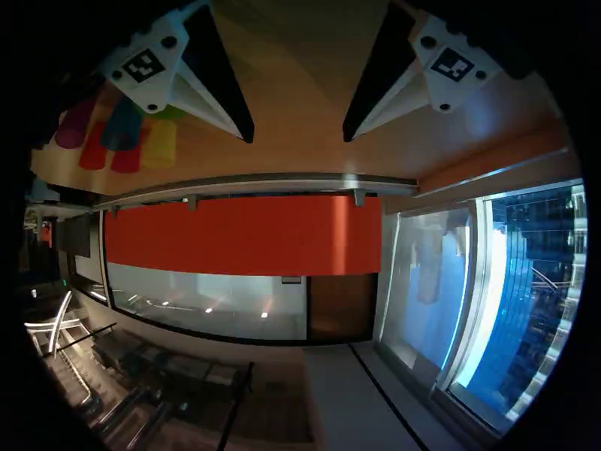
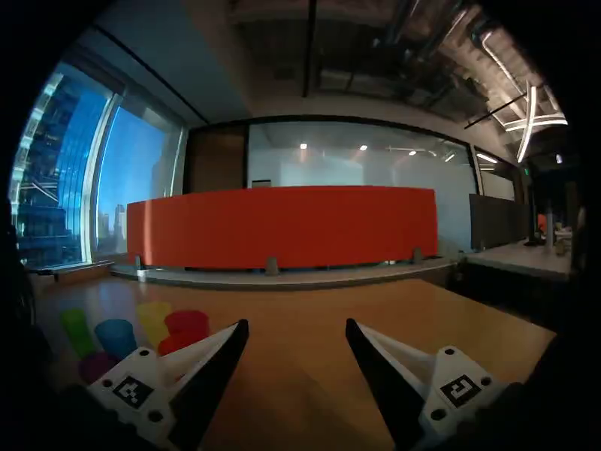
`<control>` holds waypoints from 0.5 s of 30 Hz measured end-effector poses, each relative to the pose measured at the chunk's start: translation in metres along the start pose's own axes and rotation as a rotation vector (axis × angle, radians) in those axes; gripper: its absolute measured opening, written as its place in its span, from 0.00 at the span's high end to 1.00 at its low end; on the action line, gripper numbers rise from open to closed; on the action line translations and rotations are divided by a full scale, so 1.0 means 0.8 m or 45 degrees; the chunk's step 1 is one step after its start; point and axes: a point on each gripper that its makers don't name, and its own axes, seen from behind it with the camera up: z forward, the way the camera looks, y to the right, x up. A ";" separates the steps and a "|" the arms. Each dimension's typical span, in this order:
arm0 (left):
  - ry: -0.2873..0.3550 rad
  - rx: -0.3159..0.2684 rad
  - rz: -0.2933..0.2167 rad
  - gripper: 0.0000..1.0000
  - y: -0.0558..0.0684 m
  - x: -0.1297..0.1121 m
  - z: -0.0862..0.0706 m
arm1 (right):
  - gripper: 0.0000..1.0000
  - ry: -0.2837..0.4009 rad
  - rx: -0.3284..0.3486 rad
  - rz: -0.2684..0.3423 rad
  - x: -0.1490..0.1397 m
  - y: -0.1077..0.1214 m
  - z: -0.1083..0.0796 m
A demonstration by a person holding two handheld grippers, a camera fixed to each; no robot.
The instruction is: Pour water
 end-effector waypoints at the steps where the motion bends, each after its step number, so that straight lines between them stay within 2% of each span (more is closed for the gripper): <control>1: 0.000 0.000 0.000 0.13 0.000 0.000 0.000 | 0.00 0.000 0.003 -0.007 0.000 -0.002 0.000; 5: 0.000 0.000 0.000 0.13 0.000 0.000 0.000 | 0.00 -0.001 0.013 -0.034 -0.002 -0.008 -0.002; 15: 0.000 0.000 0.000 0.13 0.000 0.000 0.000 | 0.00 -0.001 0.004 -0.034 -0.001 -0.006 -0.005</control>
